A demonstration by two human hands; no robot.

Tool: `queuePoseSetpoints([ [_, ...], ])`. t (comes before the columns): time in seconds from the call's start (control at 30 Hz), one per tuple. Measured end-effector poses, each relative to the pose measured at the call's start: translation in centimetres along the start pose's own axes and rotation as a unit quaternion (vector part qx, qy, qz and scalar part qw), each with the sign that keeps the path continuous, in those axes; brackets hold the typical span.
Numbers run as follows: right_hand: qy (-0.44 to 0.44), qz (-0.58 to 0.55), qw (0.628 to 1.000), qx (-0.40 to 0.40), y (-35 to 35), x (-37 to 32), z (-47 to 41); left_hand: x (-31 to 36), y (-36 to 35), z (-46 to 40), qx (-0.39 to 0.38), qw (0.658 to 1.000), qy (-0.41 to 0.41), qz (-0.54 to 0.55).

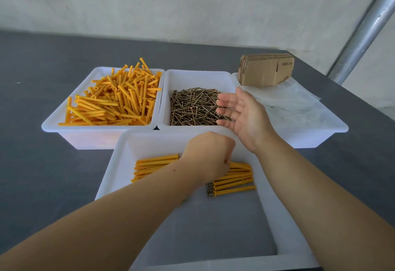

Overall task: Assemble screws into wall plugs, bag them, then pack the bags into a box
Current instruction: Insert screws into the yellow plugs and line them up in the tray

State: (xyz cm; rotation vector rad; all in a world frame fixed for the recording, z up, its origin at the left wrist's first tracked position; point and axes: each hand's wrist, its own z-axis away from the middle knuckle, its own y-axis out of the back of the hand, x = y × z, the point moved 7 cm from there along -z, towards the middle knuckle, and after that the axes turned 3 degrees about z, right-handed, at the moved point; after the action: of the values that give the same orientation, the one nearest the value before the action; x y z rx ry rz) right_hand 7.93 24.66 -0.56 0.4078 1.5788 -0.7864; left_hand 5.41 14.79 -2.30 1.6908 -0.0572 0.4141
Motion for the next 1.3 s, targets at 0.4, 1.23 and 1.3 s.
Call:
queuePoseSetpoints([
  [0.4,0.097,0.161,0.982,0.016,0.0,-0.6,0.0,1.1,1.5,-0.3,0.064,0.991,-0.091,-0.078],
  [1.23,-0.157,0.784,0.575,-0.176,-2.6,2.6,-5.5,-17.8,8.7,3.5,0.169,0.892,0.418,0.022],
  [1.3,-0.161,0.782,0.579,-0.168,-2.7,2.8,-5.7,-17.1,9.5,3.5,0.231,0.894,0.384,0.024],
])
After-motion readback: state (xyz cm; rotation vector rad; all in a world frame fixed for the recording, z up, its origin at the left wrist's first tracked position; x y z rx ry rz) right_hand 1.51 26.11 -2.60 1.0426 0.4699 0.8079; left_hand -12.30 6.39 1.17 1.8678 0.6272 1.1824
